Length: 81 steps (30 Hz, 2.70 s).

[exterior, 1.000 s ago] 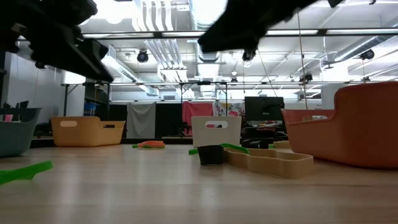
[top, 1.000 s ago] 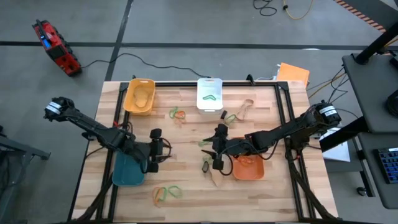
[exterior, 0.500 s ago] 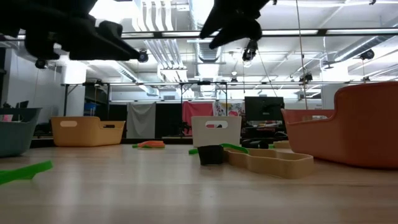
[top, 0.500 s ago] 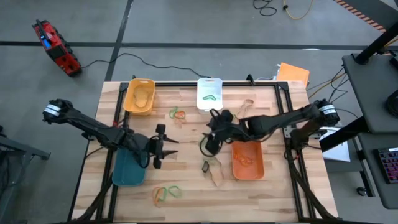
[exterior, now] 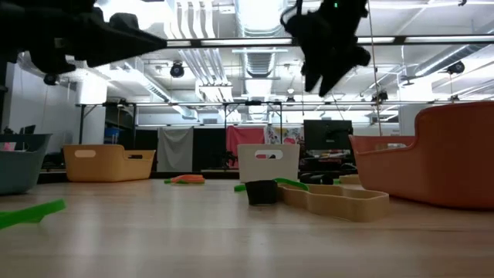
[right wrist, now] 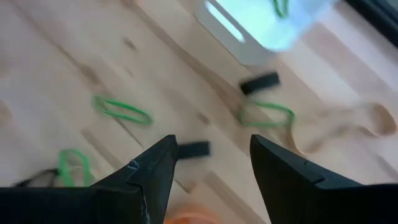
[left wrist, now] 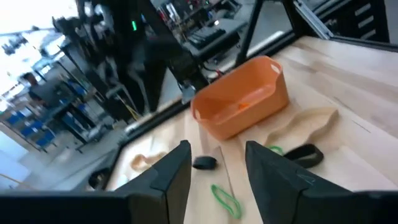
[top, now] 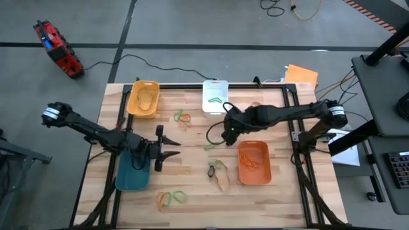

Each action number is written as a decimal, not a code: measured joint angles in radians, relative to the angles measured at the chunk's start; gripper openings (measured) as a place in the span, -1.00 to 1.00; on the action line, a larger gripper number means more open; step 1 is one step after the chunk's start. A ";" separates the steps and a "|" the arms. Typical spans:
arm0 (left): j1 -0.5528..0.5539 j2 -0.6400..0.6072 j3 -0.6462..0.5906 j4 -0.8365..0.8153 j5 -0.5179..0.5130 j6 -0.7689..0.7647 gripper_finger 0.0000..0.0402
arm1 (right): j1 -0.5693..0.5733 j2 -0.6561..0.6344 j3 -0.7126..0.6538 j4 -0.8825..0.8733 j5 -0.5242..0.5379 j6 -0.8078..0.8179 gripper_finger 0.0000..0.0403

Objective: Sort rubber bands into baskets
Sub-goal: Put the rubber band into the blue bin

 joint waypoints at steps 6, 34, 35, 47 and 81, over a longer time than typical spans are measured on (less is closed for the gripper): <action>0.006 -0.017 -0.006 -0.011 0.000 0.022 -0.36 | -0.092 0.000 -0.010 0.009 -0.051 -0.019 -0.09; 0.007 0.018 -0.013 -0.032 -0.052 -0.023 -0.36 | -0.174 -0.035 0.117 0.174 0.479 -0.329 -0.95; 0.007 0.018 -0.013 -0.031 -0.052 -0.023 -0.36 | -0.180 -0.036 0.117 0.229 0.484 -0.368 -0.95; 0.007 0.019 -0.013 -0.030 -0.054 -0.023 -0.36 | -0.254 -0.043 0.117 0.565 0.520 -0.526 -0.95; 0.008 0.019 -0.013 0.002 -0.054 -0.032 -0.35 | -0.168 -0.034 -0.309 0.298 0.017 -0.120 -0.95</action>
